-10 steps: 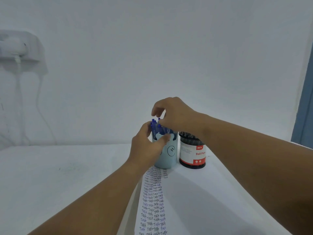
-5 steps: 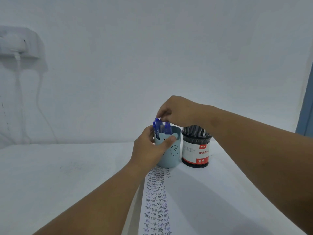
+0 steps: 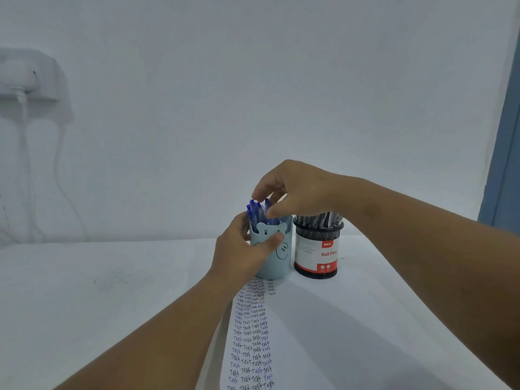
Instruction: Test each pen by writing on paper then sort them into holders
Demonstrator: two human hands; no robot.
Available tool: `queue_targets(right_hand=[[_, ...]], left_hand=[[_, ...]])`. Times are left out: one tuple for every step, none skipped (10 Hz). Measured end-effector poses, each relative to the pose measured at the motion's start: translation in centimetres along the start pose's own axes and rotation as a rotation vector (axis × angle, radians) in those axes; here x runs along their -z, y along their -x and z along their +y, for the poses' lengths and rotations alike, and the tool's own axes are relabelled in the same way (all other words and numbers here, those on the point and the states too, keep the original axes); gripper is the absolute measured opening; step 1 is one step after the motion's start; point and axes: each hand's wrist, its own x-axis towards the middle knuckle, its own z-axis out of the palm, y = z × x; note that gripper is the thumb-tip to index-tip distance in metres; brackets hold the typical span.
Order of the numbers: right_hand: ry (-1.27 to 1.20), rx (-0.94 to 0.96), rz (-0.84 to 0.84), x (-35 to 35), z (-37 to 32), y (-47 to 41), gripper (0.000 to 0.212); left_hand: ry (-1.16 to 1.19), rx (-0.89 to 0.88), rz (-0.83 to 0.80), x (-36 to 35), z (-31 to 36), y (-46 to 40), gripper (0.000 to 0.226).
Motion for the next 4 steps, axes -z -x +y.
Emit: queue_targets(right_hand=[[-0.089,0.019,0.081,-0.6,-0.3,0.4,0.041],[-0.135,0.046,0.176,-1.4,-0.1,0.8,0.038],[-0.144,0.065,0.204,-2.1,0.5,1.0,0.031],[-0.110,0.093,0.245,-2.4,0.6,1.7,0.026]], left_hand=[[-0.010,0.016,0.000,-0.1,0.0,0.0,0.055],[-0.006,0.012,-0.003,0.0,-0.1,0.2,0.058],[0.003,0.013,-0.012,0.1,-0.4,0.2,0.061],[-0.031,-0.011,0.014,0.2,-0.4,0.3,0.068]])
